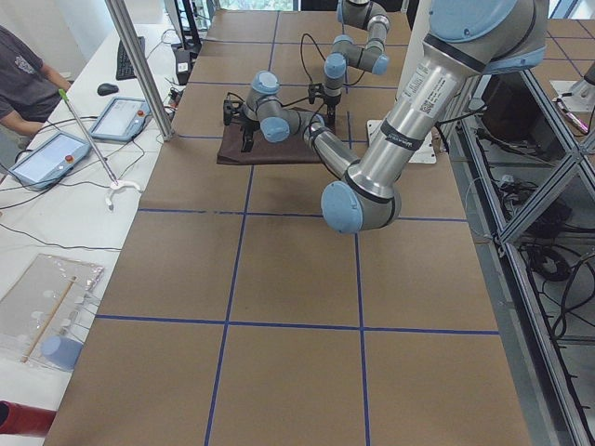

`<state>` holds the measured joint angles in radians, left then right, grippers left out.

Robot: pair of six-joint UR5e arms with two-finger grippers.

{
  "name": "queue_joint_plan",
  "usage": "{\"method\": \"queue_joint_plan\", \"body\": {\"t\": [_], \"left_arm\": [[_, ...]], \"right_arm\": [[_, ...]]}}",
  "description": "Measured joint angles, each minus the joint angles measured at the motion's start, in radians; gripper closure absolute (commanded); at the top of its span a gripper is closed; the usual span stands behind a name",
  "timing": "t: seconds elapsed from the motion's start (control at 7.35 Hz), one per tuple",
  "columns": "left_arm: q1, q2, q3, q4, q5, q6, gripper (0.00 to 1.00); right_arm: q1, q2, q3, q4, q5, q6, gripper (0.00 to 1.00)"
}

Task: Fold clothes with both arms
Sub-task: 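Fold the side edge over toward the shirt's middle with the right gripper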

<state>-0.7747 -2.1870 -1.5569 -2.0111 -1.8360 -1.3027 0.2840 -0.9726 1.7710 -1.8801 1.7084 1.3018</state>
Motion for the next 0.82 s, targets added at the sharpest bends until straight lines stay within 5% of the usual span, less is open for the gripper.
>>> {"method": "queue_joint_plan", "body": {"t": [0.82], "left_arm": [[0.001,-0.006,0.0,-0.001,0.0,-0.001,0.0]], "right_arm": [[0.015,-0.022,0.004,-0.001,0.0,-0.028,0.0]]}}
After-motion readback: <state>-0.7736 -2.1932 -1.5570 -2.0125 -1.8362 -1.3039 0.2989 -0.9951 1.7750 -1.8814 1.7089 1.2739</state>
